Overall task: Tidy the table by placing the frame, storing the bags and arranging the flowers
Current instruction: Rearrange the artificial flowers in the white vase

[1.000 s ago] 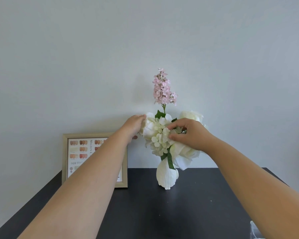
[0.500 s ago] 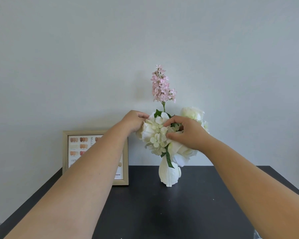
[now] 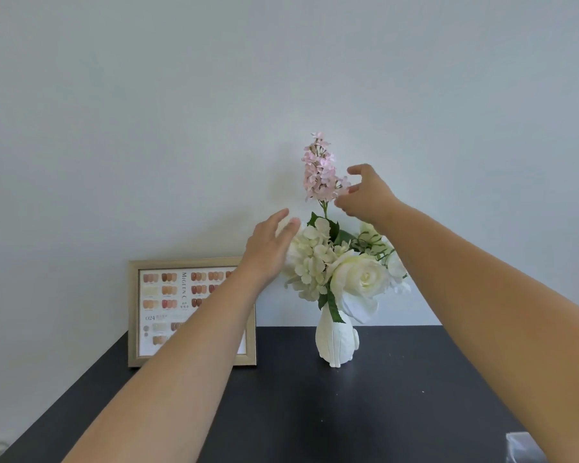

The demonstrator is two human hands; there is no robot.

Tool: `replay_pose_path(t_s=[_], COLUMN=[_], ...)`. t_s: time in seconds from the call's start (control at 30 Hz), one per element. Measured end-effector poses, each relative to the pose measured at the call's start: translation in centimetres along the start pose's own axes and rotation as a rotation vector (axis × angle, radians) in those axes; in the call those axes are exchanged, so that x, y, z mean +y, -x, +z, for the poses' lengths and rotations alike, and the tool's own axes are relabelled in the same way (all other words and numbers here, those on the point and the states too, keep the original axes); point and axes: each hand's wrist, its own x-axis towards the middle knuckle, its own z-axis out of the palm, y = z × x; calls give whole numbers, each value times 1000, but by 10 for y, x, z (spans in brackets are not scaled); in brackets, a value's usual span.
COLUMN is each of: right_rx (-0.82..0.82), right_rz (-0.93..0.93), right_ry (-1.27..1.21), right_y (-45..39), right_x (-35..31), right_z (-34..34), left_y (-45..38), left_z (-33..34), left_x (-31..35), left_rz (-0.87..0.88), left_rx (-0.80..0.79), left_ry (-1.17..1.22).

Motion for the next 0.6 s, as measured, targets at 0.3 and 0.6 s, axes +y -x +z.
replay_pose_path(t_s=[0.3, 0.6], right_rx=[-115, 112], right_rz=[106, 61], right_ry=[204, 103], right_y=[-18, -26], right_x=[2, 12], right_z=[25, 19], left_y=[10, 21], left_z=[13, 21], left_x=[6, -5], left_rz=[78, 37], left_rx=[-100, -92], left_ry=[-333, -284])
